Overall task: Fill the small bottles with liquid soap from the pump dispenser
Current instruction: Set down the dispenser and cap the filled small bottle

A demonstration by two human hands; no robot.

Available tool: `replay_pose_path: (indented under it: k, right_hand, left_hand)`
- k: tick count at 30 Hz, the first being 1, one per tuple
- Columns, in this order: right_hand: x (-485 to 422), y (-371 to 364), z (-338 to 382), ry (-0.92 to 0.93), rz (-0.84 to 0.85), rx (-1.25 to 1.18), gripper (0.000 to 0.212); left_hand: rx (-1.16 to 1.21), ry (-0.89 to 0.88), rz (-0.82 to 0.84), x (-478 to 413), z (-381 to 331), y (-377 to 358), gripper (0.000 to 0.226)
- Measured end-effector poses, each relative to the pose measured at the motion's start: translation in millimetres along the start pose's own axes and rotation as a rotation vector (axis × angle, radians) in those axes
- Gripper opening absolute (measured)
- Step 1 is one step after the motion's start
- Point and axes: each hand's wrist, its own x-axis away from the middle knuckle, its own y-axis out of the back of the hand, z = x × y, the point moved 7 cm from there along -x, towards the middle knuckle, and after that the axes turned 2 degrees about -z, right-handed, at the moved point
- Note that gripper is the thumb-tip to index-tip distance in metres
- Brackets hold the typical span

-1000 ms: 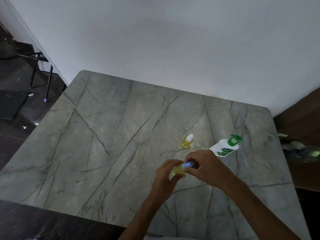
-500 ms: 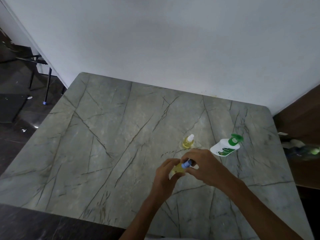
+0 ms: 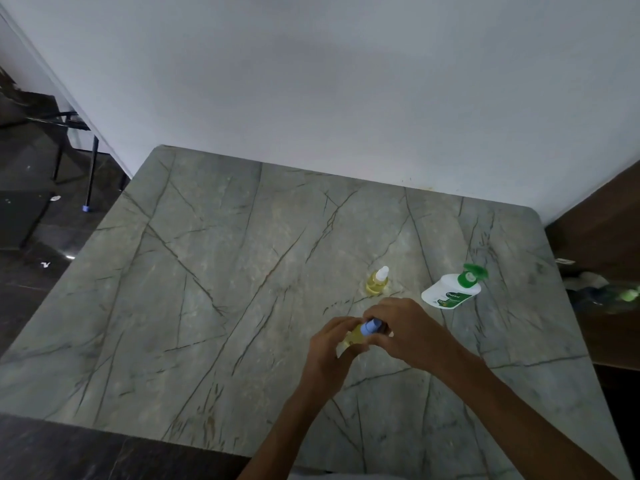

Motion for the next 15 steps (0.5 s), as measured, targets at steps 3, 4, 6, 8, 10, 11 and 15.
replay_pose_path:
  k: [3, 4, 6, 8, 10, 11, 15]
  right_hand:
    - [0, 0, 0, 0.018, -0.017, -0.018, 0.018]
    - [0, -2, -2, 0.012, -0.026, -0.023, 0.020]
    - [-1, -6, -4, -0.011, -0.053, -0.036, 0.020]
    - [-2, -7, -4, -0.019, -0.106, -0.043, 0.020]
    - [-2, -5, -5, -0.085, -0.147, -0.121, 0.041]
    - [-1, -4, -9, -0.144, -0.170, -0.185, 0.057]
    - [11, -1, -21, -0.285, -0.302, -0.333, 0.062]
  left_hand:
    - [-0.021, 0.011, -0.015, 2, 3, 1, 0.035]
    - [-0.032, 0.019, -0.033, 4, 4, 1, 0.035]
    - [-0.055, 0.025, -0.069, 3, 3, 4, 0.037]
    - [-0.073, 0.014, -0.076, -1, 4, 7, 0.034]
    - [-0.095, 0.007, -0.077, -9, 12, 12, 0.029]
    - [-0.103, 0.025, -0.090, -14, 20, 16, 0.027]
    - [-0.150, 0.127, -0.187, -39, 50, 37, 0.028]
